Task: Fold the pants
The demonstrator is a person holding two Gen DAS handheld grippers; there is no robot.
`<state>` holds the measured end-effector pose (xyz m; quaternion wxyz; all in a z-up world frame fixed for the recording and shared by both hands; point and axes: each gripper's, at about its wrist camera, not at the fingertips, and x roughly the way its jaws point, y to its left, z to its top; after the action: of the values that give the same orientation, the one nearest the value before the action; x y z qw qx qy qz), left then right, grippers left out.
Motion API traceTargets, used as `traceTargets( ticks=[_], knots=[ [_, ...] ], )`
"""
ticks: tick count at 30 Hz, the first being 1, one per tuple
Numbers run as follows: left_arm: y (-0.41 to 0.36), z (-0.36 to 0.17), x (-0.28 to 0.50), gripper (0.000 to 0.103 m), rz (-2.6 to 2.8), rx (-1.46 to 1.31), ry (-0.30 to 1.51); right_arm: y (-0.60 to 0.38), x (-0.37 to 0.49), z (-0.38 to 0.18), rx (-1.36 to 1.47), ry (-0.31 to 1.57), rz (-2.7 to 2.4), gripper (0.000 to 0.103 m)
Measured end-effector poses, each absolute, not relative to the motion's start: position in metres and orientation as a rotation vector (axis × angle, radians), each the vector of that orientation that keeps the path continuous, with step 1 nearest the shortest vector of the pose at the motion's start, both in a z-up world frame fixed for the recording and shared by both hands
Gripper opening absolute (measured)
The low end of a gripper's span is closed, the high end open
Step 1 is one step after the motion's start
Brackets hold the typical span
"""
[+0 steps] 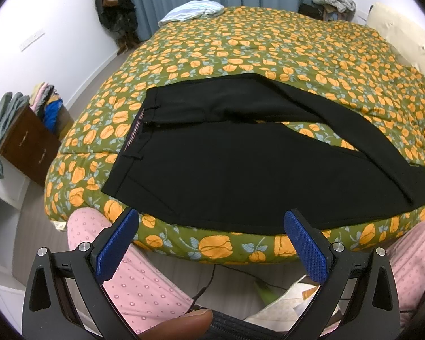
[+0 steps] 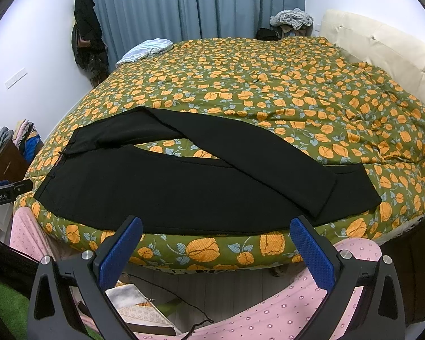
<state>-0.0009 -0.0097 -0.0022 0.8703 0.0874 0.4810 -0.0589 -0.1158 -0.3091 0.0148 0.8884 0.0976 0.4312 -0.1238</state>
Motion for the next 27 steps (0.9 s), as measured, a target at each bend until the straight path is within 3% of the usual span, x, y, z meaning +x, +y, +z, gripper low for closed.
traceTargets(
  ticks=[27],
  knots=[
    [-0.0106, -0.0045, -0.0002, 0.102, -0.124, 0.183, 1.012, -0.308, -0.1125, 0.0066, 0.203, 0.903, -0.25, 0.103]
  ],
)
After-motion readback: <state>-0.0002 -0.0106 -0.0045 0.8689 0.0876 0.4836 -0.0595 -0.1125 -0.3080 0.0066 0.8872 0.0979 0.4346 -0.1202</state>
